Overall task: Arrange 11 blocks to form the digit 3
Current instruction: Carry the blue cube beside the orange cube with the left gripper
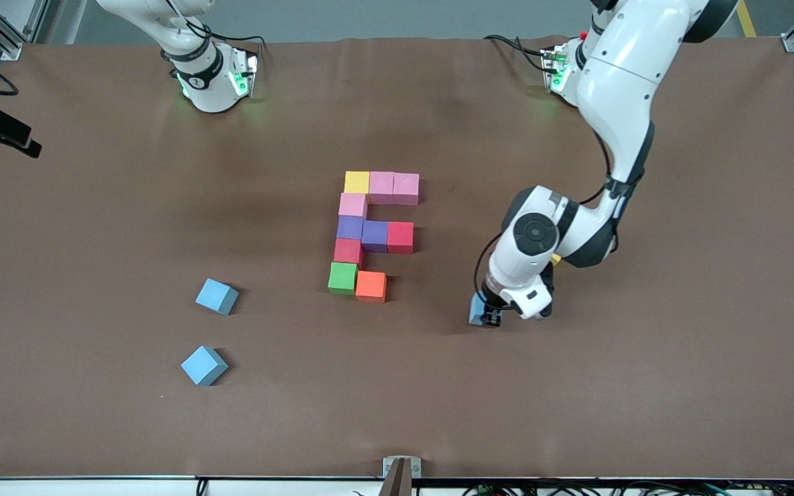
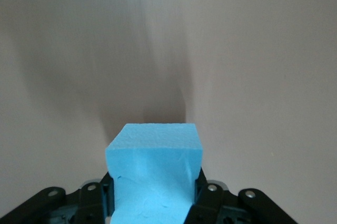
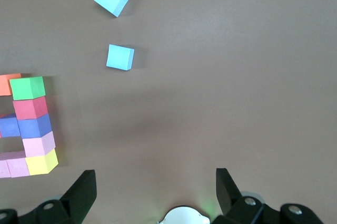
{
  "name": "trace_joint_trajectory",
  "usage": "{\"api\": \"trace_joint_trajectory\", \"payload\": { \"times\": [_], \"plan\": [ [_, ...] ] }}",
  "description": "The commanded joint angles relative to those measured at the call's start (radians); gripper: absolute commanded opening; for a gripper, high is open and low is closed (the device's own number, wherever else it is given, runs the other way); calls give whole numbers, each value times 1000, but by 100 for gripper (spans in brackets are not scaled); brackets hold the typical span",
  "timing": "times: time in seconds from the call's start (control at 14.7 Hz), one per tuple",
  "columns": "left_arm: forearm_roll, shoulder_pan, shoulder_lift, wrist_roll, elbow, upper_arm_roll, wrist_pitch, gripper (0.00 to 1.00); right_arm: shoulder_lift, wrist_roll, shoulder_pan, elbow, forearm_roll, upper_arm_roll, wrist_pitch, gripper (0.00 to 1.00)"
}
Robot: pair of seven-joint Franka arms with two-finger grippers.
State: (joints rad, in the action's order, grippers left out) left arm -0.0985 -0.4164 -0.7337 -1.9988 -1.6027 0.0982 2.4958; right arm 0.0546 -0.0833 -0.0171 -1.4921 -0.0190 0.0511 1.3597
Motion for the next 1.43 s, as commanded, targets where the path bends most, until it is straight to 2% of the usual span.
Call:
{"api": "trace_joint_trajectory", "payload": {
  "times": [0.0, 0.34, 0.88, 1.36],
  "plan": [
    [14, -27, -75, -125, 118, -6, -2, 30, 37, 8, -4, -36, -10, -7, -10, 100],
    [69, -108, -122, -164, 193, -6, -2, 31, 31, 7, -3, -36, -4, -2, -13, 100],
    [72, -202, -161, -184, 207, -5, -2, 31, 30, 8, 8, -37, 1, -2, -7, 100],
    [91, -237, -187, -184, 233, -5, -2, 31, 30, 10, 11, -39, 2, 0, -10, 100]
  ]
}}
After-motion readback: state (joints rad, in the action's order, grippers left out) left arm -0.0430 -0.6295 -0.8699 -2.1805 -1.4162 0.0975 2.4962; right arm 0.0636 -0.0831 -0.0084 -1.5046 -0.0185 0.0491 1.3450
